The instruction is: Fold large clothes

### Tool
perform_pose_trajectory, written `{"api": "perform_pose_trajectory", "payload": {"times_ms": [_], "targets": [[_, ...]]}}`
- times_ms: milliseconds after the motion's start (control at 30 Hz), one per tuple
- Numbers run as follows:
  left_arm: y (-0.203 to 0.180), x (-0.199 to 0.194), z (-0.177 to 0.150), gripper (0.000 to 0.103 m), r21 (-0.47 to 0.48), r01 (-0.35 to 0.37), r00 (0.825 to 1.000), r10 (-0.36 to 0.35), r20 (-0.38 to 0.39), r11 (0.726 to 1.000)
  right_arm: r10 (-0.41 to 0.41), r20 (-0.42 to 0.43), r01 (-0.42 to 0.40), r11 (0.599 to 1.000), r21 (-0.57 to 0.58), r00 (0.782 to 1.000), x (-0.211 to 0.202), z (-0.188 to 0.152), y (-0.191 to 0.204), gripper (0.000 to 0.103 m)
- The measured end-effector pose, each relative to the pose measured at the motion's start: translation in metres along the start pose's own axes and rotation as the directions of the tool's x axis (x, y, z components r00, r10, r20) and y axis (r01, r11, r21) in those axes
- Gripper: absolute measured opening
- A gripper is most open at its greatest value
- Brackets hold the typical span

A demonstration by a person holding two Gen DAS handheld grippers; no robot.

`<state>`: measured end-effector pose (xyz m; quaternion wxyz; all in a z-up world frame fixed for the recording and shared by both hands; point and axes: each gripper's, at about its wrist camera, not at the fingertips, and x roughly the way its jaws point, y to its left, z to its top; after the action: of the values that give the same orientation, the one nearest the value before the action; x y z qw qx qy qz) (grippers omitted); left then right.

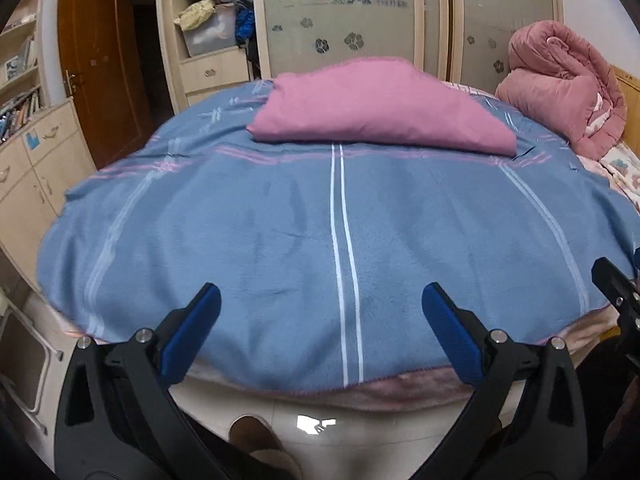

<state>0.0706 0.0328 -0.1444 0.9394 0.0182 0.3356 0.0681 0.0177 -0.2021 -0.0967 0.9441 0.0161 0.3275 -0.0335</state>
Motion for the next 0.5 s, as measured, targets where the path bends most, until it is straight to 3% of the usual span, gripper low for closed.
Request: {"api": "perform_pose_trajectory", "payload": {"times_ms": [200, 300, 400, 500], "targets": [[0.014, -0.086, 0.013, 0.101, -0.064, -0.079, 0.988, 0.086, 0.132, 0.995, 0.014, 0.065, -0.012, 1.0, -0.026, 0.998, -0.066, 0.029, 0.008, 0.102], [0.021, -0.117, 0.023, 0.101, -0.045, 0.008, 0.991, -0.002, 0.133, 0.999, 0.037, 0.097, -0.038, 0.999, 0.014, 0.995, -0.097, 0.039, 0.008, 0.102], [0.021, -0.141, 0.028, 0.101, -0.001, 0.019, 0.991, -0.018, 0.129, 1.0, 0.033, 0.131, -0.041, 0.998, 0.057, 0.991, -0.125, 0.045, 0.01, 0.102], [0.021, -0.153, 0.026, 0.101, -0.021, 0.043, 0.992, -0.04, 0.121, 0.999, 0.04, 0.116, -0.043, 0.999, 0.024, 0.992, -0.133, 0.046, 0.019, 0.102]]}}
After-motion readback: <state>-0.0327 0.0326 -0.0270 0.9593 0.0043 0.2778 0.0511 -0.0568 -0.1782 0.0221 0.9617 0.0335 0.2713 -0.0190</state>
